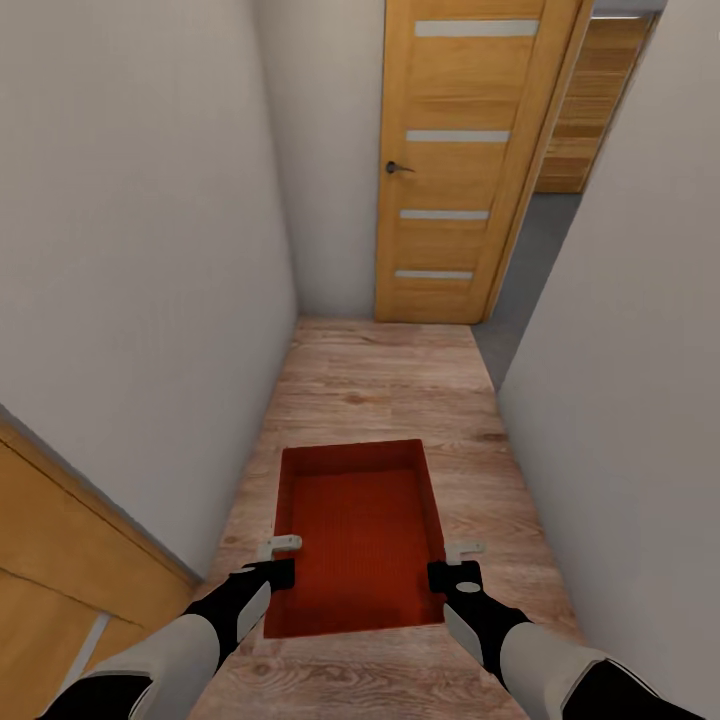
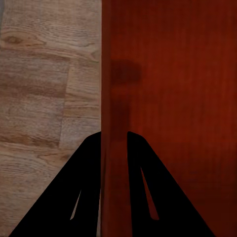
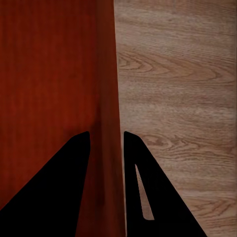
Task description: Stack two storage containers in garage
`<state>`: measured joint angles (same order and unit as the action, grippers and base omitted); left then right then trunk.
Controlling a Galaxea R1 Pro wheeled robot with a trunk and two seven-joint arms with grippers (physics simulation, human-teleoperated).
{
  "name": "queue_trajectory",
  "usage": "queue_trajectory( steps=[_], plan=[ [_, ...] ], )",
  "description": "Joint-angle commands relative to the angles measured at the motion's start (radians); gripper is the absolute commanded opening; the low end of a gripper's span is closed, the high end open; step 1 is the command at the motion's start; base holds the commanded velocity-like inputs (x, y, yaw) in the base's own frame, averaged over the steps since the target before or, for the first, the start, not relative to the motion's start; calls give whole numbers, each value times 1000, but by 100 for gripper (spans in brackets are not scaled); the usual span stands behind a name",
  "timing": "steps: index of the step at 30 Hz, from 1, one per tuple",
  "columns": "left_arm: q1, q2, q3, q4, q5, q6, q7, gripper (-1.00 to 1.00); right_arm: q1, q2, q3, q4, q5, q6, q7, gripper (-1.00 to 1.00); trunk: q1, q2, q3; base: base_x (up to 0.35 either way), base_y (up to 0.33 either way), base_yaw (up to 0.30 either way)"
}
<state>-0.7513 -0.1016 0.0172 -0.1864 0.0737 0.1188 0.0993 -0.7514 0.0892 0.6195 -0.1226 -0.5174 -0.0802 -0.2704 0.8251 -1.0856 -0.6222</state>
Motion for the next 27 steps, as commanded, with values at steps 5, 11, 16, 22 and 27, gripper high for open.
queue_trajectory(
  steps=[5,11,16,22,27],
  plan=[
    [1,10,-27,-1,-5,7,11,-100,-2,-3,-44,0,0,-7,-6,-100,1,0,-1,323,0,-79],
    [1,10,-27,-1,-5,7,11,-100,-2,-3,-44,0,0,-7,-5,-100,1,0,-1,323,0,-9],
    [1,10,-27,-1,-5,7,11,-100,-2,-3,-44,0,0,-7,-6,-100,1,0,-1,323,0,0],
    [1,10,-28,-1,-5,7,11,-100,-2,-3,-44,0,0,-7,-5,-100,1,0,-1,323,0,0],
    [1,10,-28,-1,-5,7,11,-100,-2,-3,-44,0,0,-7,-6,-100,1,0,-1,323,0,0]
  ],
)
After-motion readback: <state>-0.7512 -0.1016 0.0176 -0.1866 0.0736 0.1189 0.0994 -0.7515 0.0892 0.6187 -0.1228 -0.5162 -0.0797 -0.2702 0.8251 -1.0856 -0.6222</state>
